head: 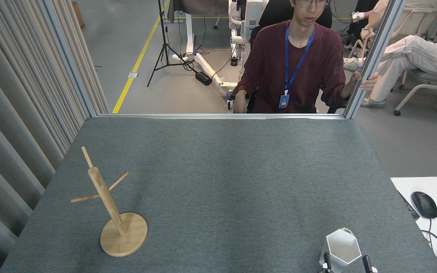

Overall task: Hang cup on storage rack
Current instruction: 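Move the right gripper up to the white hexagonal cup and grasp it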

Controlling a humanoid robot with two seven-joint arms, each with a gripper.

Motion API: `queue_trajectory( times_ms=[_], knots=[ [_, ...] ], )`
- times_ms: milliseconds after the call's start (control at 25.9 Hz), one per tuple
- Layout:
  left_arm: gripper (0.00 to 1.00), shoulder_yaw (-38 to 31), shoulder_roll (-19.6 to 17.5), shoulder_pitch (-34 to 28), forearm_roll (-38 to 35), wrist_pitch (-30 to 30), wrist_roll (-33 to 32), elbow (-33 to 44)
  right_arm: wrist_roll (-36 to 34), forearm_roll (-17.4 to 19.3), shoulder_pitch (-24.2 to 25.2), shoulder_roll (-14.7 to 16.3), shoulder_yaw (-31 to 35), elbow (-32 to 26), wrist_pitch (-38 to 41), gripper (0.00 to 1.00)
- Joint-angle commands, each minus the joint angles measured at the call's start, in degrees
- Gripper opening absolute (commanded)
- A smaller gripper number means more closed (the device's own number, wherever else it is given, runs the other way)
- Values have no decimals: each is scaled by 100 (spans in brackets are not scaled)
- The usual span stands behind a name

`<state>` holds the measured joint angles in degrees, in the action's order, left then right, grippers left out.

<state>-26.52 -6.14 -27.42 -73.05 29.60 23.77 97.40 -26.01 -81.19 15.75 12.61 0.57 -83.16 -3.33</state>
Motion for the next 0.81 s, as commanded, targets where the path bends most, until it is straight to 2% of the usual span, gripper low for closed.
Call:
queue_trajectory(
  times_ms=[0, 348, 387, 425, 464, 541, 696, 773],
  knots=[
    [99, -73, -1, -8, 1, 11, 14, -2, 9, -2, -116, 13, -5, 151, -1, 99],
    [99, -108, -10, -17, 1, 20, 14, -11, 0, -11, -494, -13, -13, 836, -36, 97],
    [99, -108, -10, -17, 1, 20, 14, -11, 0, -11, -502, -13, -13, 845, -27, 86],
    [99, -108, -10, -17, 1, 20, 32, -2, -9, -19, -494, -22, -13, 845, -27, 71],
    [99, -99, -10, -17, 1, 28, 49, 16, -18, -46, -494, -13, -13, 845, -27, 62],
    [99, -91, 8, 0, 1, 46, 67, 33, -62, -90, -485, -22, 4, 801, -18, 52],
    [99, -20, -1, 27, -43, 72, 207, 86, -141, -55, -494, -75, 57, 432, -9, 50],
    [99, 278, -10, 114, -394, 81, 207, 112, -150, 7, -494, -66, 101, 107, -36, 49]
  ],
)
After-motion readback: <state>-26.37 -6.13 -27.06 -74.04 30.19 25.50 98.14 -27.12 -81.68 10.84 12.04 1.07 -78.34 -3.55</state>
